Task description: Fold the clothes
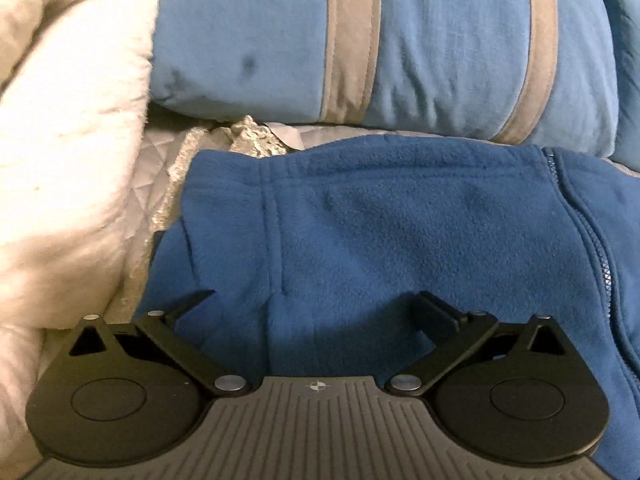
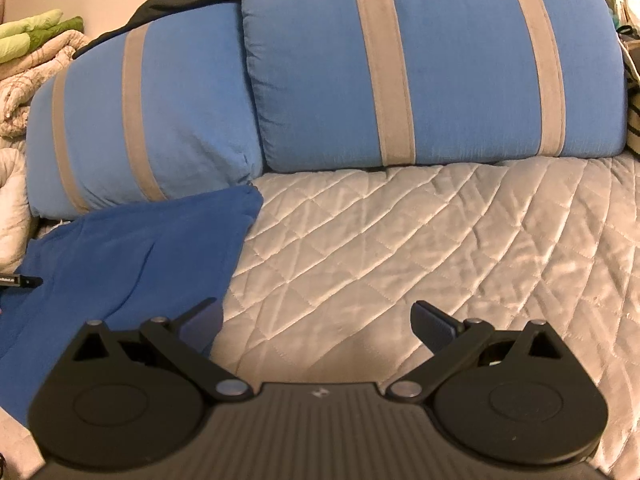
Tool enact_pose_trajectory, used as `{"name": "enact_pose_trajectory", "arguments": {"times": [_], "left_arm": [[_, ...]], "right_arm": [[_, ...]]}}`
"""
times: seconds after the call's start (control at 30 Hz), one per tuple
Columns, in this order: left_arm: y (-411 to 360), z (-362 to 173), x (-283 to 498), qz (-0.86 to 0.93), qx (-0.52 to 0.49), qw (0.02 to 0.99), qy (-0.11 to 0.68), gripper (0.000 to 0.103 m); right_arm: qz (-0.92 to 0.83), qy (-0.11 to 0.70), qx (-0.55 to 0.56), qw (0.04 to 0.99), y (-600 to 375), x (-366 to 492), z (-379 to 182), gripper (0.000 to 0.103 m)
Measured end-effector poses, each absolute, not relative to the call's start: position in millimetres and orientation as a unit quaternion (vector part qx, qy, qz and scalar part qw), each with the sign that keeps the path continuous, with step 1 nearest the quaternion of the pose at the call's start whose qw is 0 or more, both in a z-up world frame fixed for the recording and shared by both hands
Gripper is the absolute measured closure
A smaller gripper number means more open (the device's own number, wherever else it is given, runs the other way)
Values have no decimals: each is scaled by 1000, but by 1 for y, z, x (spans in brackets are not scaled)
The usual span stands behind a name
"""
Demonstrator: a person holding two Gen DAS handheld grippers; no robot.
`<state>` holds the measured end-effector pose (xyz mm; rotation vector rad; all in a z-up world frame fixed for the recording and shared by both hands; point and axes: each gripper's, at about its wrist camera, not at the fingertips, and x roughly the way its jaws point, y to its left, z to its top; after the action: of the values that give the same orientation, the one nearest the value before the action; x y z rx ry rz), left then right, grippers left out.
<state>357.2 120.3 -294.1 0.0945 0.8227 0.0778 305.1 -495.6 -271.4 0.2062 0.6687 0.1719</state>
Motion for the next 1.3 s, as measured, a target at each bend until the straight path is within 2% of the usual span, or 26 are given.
{"name": "enact_pose_trajectory", "arguments": {"times": [0.27,0.5,0.63,0.73,0.93,1.13,1.3], "left_arm": [[79,-273,339,98,153,902,391,0],[46,-240,327,52,90,934,342,0],[25,-234,333,35,47,945,323,0],[12,-236,340,35,22,949,314,0],[-7,-258,356,26,-7,947,319,0],[-21,-301,371,19,-6,936,353,0],[-10,-313,382,8,-21,926,378,0]], "right_arm": [[51,330,59,941,-492,304,-275,0],[-21,357,-35,933,-489,310,-285,0],[-54,412,-87,905,-495,316,-304,0],[-44,433,-81,897,-506,316,-314,0],[-35,452,23,891,-534,316,-319,0],[-43,442,23,896,-531,315,-319,0],[-42,445,23,894,-531,320,-320,0]]}}
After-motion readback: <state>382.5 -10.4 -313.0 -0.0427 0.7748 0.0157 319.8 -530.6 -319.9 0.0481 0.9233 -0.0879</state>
